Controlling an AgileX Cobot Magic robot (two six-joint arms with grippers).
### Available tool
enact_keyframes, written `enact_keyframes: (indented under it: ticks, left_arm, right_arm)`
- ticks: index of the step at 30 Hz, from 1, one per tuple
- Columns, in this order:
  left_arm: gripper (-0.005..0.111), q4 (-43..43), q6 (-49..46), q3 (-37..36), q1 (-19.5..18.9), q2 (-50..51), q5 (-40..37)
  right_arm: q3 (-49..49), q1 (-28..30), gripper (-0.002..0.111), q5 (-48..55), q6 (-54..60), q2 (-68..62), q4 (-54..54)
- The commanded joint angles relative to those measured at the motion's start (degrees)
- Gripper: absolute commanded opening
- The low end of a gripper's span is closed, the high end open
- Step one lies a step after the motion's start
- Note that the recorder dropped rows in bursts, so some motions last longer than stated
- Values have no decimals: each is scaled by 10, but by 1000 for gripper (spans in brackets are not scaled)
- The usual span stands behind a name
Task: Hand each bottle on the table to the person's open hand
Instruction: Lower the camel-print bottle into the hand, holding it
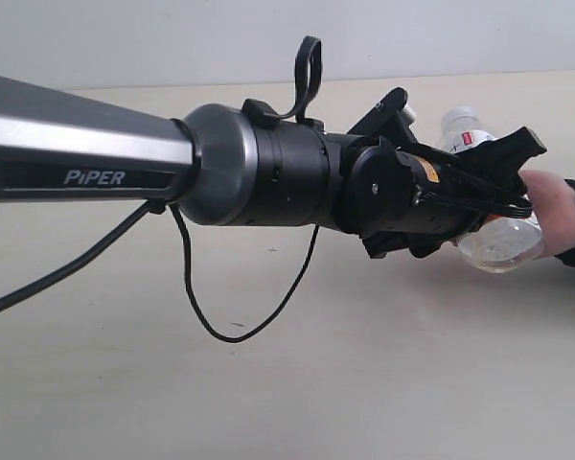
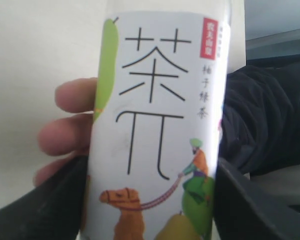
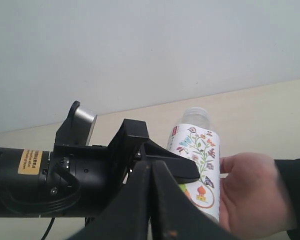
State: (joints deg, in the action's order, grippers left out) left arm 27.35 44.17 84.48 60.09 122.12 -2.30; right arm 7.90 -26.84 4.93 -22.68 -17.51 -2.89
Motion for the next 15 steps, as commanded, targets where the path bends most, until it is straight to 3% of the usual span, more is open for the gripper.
enact_keyframes:
  ticks: [1,5,10,15]
  left_arm:
    - [0,-8,-4,0,1,-1,19]
    - [8,-28,-4,1,1,-1,19]
    - [41,-28,-4,1,1,-1,18]
    - [64,-28,-4,1,1,-1,9]
  right_arm:
    - [-1,2,0,-7,1,3,-1]
    - [-1,2,0,-7,1,3,-1]
    - [-1,2,0,-7,1,3,-1]
    - [-1,2,0,-4,1,3,-1]
